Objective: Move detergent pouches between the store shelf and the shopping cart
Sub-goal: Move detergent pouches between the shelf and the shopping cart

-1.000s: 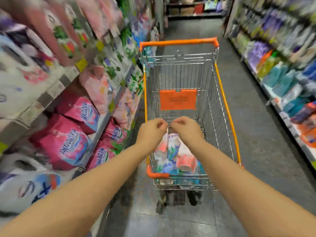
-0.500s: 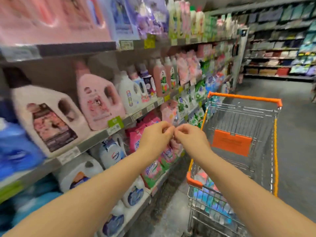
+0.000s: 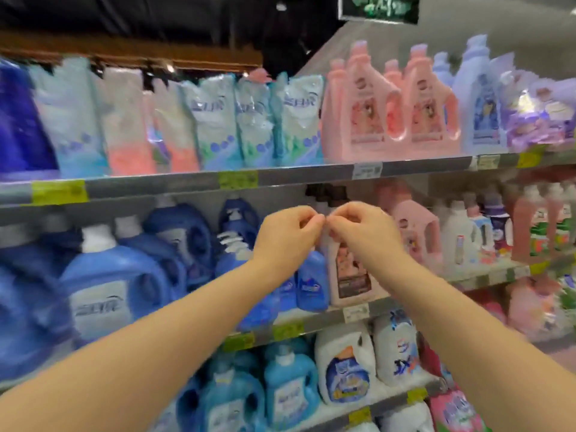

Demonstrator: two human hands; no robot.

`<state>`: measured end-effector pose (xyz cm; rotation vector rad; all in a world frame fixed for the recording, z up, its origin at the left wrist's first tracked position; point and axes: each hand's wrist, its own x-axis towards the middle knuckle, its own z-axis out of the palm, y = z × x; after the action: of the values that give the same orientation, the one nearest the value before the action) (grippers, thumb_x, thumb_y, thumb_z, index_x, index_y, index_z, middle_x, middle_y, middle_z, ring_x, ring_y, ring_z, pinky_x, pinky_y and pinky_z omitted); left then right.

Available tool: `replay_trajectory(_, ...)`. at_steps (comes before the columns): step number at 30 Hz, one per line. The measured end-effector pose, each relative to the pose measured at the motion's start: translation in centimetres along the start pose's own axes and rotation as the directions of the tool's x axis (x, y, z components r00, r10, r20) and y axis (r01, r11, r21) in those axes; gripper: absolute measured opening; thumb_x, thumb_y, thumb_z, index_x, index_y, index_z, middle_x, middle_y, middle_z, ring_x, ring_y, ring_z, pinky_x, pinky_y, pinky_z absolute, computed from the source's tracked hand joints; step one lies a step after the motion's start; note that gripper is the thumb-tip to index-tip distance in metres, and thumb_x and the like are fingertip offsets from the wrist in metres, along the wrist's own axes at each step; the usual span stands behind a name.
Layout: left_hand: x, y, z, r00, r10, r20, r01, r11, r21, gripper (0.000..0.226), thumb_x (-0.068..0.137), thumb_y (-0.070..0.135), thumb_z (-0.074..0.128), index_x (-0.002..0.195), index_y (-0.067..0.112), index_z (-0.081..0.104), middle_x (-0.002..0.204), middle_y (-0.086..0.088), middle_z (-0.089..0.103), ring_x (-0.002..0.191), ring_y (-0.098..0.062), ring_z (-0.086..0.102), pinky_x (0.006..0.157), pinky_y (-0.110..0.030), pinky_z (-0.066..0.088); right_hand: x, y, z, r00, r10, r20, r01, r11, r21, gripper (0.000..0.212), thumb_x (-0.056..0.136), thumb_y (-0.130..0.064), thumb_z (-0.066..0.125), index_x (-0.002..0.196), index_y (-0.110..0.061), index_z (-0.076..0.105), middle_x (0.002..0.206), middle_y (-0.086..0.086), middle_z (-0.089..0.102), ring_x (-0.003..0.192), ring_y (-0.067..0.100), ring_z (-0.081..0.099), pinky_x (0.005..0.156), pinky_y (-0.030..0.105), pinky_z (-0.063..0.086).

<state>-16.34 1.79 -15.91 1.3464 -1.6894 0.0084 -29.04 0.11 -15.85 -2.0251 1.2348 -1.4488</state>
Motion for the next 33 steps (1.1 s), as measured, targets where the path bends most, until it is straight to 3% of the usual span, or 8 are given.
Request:
replay_trajectory(4,1.3,-5.3,-9.1,0.994,0.006,-0.109,0.004,0.996,0.091,0.026,0.090,0.021,0.051,0.074,0.009,0.067,0.069,-0.003,0.068,0.074,-0.020,0.062,0.078,-0.036,0.046,3.3,-6.0,8.3,0.996,-0.081,0.050,0.073,0.986,0.148,0.022,0.081,-0.016,0.060,0.062,-0.025,0.060,0.053,-0.008,0.061,0.069,0.015,0.062,0.078,0.033,0.050)
replay_trajectory(14,7.2,-13.4,-21.8,0.990,0.100,-0.104,-0.046,0.904,0.425,0.022,0.093,0.030,0.049,0.095,0.018,0.067,0.076,0.005,0.060,0.075,-0.014,0.054,0.072,-0.030,0.041,12.1,-15.7,18.8,0.921,-0.334,0.202,0.288,0.931,0.224,0.021,0.086,-0.020,0.057,0.066,-0.025,0.060,0.058,-0.008,0.063,0.059,0.003,0.061,0.062,0.018,0.047)
replay_trajectory(17,9.5,-15.5,-23.2,0.995,0.052,-0.082,-0.012,0.902,0.432,0.021,0.092,0.032,0.050,0.098,0.020,0.066,0.079,0.006,0.061,0.077,-0.013,0.056,0.073,-0.028,0.045,15.2,-16.2,20.2,0.871,-0.404,0.280,0.372,0.914,0.160,0.019,0.087,-0.028,0.057,0.068,-0.028,0.060,0.070,-0.005,0.066,0.077,0.017,0.065,0.078,0.033,0.052)
replay_trajectory(22,15.5,-19.2,-25.4,0.988,-0.060,-0.140,0.121,0.867,0.484,0.021,0.092,0.036,0.052,0.103,0.023,0.063,0.092,0.002,0.065,0.087,-0.015,0.060,0.081,-0.030,0.050,22.6,-17.4,23.3,0.812,-0.422,0.403,0.475,0.879,-0.037,0.011,0.089,-0.038,0.055,0.087,-0.028,0.060,0.092,-0.002,0.069,0.091,0.018,0.063,0.090,0.037,0.050)
replay_trajectory(26,18.8,-22.1,-27.2,0.980,-0.107,-0.165,0.181,0.823,0.538,0.037,0.086,0.045,0.058,0.119,0.029,0.052,0.101,0.007,0.062,0.089,-0.011,0.059,0.076,-0.023,0.046,28.0,-18.8,26.7,0.796,-0.362,0.485,0.481,0.865,-0.144,0.058,0.087,-0.045,0.058,0.136,-0.017,0.043,0.136,0.004,0.051,0.112,0.019,0.055,0.096,0.032,0.043)
replay_trajectory(29,20.6,-23.7,-28.4,0.968,-0.141,-0.208,0.236,0.790,0.565,0.051,0.083,0.047,0.061,0.128,0.031,0.043,0.112,0.006,0.057,0.093,-0.010,0.056,0.078,-0.022,0.041,30.6,-20.2,28.9,0.800,-0.365,0.476,0.458,0.884,-0.092,0.072,0.082,-0.047,0.065,0.141,-0.017,0.037,0.153,0.005,0.026,0.130,0.027,0.042,0.095,0.034,0.039)
replay_trajectory(30,21.0,-24.2,-28.6,0.964,-0.158,-0.215,0.255,0.786,0.563,0.055,0.082,0.046,0.063,0.130,0.030,0.041,0.114,0.006,0.056,0.094,-0.010,0.055,0.079,-0.022,0.041,31.3,-20.4,29.8,0.802,-0.342,0.490,0.426,0.902,-0.069,0.068,0.081,-0.046,0.066,0.138,-0.020,0.039,0.150,0.006,0.030,0.127,0.028,0.044,0.091,0.032,0.041)
replay_trajectory(33,22.0,-26.1,-29.3,0.943,-0.267,-0.200,0.333,0.764,0.552,0.065,0.081,0.044,0.065,0.136,0.026,0.034,0.116,0.005,0.053,0.095,-0.011,0.054,0.080,-0.024,0.044,32.0,-20.7,32.4,0.807,-0.231,0.544,0.260,0.965,0.024,0.035,0.083,-0.036,0.067,0.107,-0.018,0.049,0.101,0.003,0.058,0.091,0.017,0.057,0.075,0.028,0.051)
